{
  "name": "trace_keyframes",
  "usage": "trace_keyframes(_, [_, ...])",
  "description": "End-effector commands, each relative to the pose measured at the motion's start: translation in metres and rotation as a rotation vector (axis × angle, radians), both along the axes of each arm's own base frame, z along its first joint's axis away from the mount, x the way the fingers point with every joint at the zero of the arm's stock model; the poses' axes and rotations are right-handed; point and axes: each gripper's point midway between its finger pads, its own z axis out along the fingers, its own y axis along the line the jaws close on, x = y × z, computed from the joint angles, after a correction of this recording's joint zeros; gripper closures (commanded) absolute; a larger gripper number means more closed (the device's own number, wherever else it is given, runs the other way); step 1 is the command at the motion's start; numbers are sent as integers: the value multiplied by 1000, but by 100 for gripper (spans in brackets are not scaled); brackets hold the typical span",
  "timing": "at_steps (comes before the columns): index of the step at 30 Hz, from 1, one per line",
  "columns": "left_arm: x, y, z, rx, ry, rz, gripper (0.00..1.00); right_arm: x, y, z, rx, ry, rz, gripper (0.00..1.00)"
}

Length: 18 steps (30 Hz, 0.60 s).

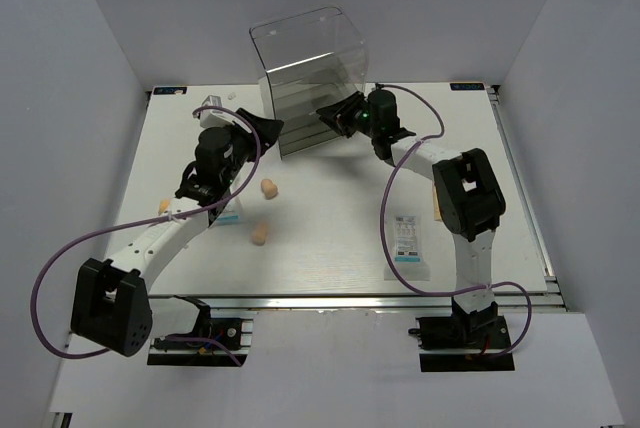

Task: Organize the makeup

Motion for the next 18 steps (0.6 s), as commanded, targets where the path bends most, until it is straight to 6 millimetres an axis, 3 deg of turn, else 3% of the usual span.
trace_keyframes(1, [1, -4, 18, -10, -40, -14, 28, 11, 6, 32, 29, -94, -7, 66])
trace_keyframes(5, [1, -3, 19, -5, -40, -10, 28, 19, 8, 31, 23, -118, -13, 67])
trace_keyframes(14, [-2, -1, 17, -11, -33, -1, 28, 19, 7, 24, 16, -119, -11, 83])
trace_keyframes(18, [-1, -3, 19, -10, -38, -8, 28, 18, 8, 24, 13, -131, -10, 98])
